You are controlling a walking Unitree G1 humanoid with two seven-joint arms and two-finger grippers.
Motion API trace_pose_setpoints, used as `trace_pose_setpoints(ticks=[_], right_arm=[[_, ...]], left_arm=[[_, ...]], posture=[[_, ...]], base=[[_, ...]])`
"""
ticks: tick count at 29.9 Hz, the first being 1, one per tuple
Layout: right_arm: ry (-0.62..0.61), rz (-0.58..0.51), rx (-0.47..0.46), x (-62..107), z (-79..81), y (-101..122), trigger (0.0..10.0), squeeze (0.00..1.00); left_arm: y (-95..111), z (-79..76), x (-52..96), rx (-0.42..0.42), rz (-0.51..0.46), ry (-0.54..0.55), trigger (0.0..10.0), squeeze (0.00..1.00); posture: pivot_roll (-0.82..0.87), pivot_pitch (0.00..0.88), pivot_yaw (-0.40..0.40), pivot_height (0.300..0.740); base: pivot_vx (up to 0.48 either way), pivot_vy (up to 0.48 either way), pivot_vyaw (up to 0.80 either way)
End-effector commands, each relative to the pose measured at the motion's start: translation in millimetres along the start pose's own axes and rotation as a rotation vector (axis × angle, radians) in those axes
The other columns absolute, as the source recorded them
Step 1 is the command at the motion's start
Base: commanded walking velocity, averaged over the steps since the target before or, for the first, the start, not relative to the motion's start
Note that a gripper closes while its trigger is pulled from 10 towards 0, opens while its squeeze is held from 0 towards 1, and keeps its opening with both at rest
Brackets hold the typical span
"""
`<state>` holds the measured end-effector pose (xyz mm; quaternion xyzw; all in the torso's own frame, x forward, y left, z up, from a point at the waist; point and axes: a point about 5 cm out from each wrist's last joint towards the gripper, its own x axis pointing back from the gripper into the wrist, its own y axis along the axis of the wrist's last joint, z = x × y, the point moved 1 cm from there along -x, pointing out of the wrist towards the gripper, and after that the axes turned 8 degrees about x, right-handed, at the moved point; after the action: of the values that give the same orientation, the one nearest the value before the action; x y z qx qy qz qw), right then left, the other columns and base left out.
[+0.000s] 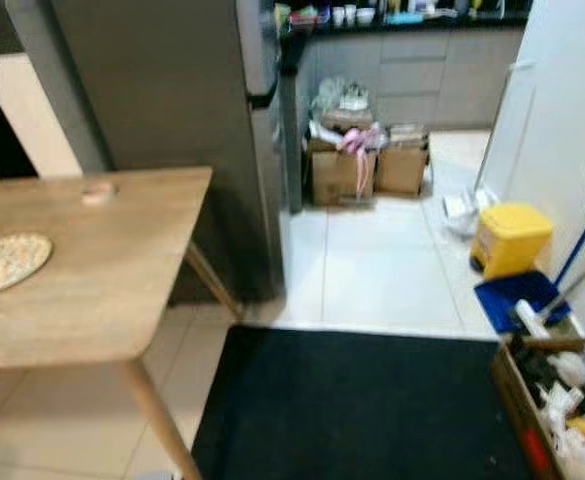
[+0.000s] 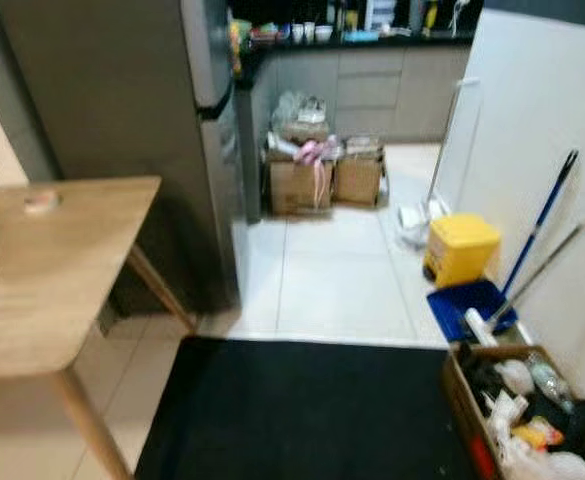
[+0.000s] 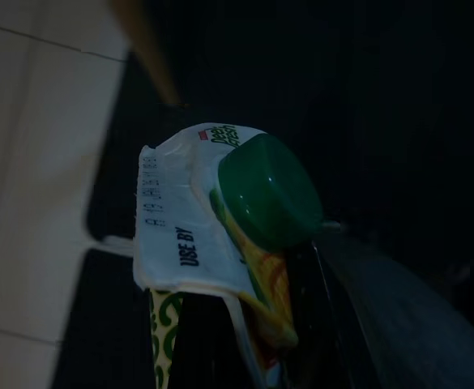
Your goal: Restocking fridge
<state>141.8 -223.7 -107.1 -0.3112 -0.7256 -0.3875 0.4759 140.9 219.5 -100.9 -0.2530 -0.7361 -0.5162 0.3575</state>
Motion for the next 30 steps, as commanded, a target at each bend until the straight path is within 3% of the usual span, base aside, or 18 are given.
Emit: trace_pose_setpoints(ticks=[1, 16, 21, 30], right_arm=[[0.014, -0.005, 0.0, -0.5, 5.7, 1.2, 10.0, 0.0], [0.011, -0.007, -0.003, -0.5, 4.5, 2.3, 10.0, 0.0], [0.012, -0.005, -0.002, -0.5, 5.0, 1.9, 10.0, 0.0], [0.013, -0.006, -0.006, -0.6, 5.9, 2.2, 10.0, 0.0]], left_arm=[[-5.0, -3.8, -0.1, 0.013, 0.02, -0.015, 10.0, 0.0], [-3.8, -4.2, -1.7, 0.079, 0.031, -0.002, 10.0, 0.0], [-3.9, -7.9, -1.8, 0.063, 0.028, -0.04, 10.0, 0.0], [-10.2, -10.9, -0.8, 0.045, 0.053, -0.063, 10.0, 0.0]], posture=[[-0.07, 0.0, 0.023, 0.74], [-0.07, 0.0, 0.025, 0.74], [-0.07, 0.0, 0.027, 0.74], [-0.07, 0.0, 0.028, 0.74]], base=[[0.0, 0.0, 0.0], [0.0, 0.0, 0.0], [0.0, 0.0, 0.0], [0.309, 0.0, 0.0]])
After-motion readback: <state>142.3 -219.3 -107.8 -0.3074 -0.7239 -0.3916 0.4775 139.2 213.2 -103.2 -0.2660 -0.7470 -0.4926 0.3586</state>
